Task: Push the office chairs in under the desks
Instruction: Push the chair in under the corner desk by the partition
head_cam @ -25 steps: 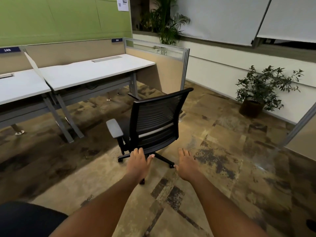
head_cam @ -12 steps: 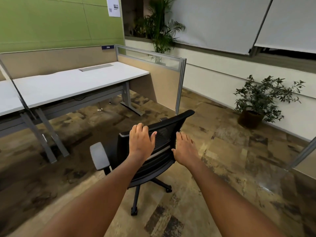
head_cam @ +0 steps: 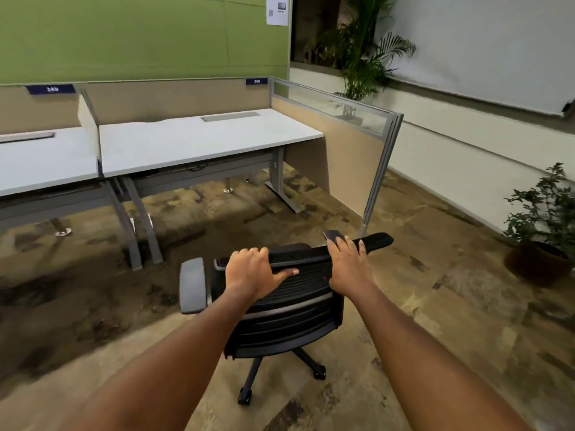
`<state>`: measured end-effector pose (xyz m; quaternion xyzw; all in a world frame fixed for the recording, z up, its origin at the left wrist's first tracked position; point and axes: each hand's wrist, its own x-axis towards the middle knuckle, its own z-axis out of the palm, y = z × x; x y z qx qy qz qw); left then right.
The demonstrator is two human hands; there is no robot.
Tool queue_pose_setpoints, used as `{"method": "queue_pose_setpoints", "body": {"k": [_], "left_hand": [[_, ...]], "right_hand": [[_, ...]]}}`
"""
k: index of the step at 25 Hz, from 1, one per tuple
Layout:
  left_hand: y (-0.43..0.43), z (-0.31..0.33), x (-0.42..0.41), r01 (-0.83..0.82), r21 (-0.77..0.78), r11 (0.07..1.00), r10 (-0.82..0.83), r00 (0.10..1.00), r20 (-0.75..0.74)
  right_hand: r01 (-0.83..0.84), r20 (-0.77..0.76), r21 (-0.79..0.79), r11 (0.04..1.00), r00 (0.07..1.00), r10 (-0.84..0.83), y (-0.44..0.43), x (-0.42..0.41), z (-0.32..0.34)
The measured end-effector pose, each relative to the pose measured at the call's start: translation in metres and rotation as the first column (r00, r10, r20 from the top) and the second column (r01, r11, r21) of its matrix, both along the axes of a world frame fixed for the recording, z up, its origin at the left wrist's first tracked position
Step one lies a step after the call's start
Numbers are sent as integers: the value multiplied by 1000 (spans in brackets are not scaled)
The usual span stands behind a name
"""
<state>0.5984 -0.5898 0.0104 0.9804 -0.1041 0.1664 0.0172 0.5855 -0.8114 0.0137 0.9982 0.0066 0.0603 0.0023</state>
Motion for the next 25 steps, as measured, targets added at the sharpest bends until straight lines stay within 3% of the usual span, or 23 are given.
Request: {"method": "queue_pose_setpoints", "body": {"k": [5,16,25], "left_hand": [[-5,3,27,-39,-12,999,40,991,128],[-2,-5,128,-10,-83,996,28,977,211],[35,-17,260,54,-152,987,1,940,341]], "right_hand": [[-17,194,91,996,981,-1,-1,44,-12],[-31,220,151,988,976,-3,1,152,-18],[-39,446,264,964,891,-86,41,283,-37]]}}
